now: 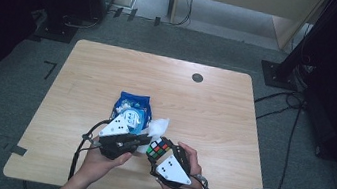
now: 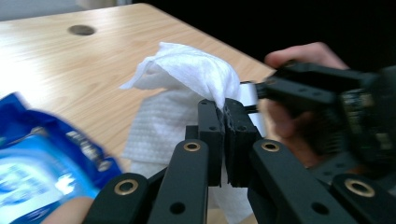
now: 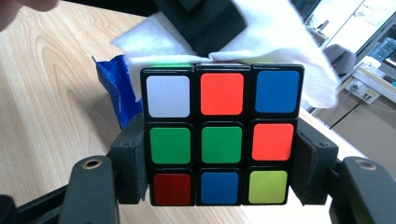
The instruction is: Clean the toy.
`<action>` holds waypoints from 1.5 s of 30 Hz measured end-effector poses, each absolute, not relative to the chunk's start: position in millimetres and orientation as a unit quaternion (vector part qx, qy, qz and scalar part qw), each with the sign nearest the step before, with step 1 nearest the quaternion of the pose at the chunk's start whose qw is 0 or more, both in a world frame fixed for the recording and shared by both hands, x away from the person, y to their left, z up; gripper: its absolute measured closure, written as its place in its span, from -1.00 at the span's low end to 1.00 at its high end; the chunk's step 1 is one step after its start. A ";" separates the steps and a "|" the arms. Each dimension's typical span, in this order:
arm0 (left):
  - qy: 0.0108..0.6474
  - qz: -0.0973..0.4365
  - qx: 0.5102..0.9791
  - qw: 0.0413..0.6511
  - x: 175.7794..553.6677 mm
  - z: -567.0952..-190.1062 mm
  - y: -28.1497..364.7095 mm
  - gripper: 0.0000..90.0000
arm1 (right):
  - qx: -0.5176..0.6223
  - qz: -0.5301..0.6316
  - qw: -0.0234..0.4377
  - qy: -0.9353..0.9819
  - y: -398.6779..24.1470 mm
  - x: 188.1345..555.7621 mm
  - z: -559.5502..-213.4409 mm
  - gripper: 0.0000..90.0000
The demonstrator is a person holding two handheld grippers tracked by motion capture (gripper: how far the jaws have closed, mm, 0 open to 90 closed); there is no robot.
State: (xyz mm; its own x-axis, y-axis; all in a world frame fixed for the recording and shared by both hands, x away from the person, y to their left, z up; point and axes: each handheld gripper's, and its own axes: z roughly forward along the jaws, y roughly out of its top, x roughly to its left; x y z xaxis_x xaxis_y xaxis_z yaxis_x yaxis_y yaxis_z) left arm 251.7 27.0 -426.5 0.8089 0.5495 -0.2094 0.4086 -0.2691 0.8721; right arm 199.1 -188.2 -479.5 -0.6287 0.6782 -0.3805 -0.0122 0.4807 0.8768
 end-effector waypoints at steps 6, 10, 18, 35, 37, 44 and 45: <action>0.337 0.124 0.805 0.472 263.2 -432.7 45.6 0.96 | 0.209 0.476 0.371 0.769 -187.0 195.4 -474.3 -0.23; 0.365 0.146 0.790 0.471 270.2 -428.0 68.4 0.96 | 0.209 0.478 0.376 0.766 -189.5 195.4 -470.8 -0.23; 0.414 0.240 0.774 0.414 277.9 -425.1 99.6 0.93 | 0.219 0.473 0.375 0.766 -193.5 198.3 -473.2 -0.23; 0.433 0.232 0.771 0.405 275.1 -423.1 86.3 0.27 | 0.222 0.471 0.373 0.768 -192.1 199.6 -475.9 -0.23; 0.416 0.198 0.773 0.436 270.1 -417.8 77.3 0.22 | 0.222 0.470 0.373 0.768 -192.1 199.9 -476.2 -0.23; 0.336 0.153 0.802 0.469 243.0 -403.3 33.0 0.12 | 0.224 0.469 0.372 0.769 -191.6 200.5 -477.5 -0.23; 0.325 0.144 0.808 0.471 239.7 -402.0 27.7 0.10 | 0.224 0.469 0.372 0.769 -191.4 200.6 -477.6 -0.23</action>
State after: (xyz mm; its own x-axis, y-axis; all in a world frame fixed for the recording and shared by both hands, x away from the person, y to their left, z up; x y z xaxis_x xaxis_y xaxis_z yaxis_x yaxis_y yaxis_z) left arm 239.7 27.7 -402.0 0.7474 0.6603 -0.0732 0.3890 -0.3457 0.8539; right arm 200.6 -191.4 -477.6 -0.6222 0.6941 -0.3621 -0.0039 0.4597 0.8881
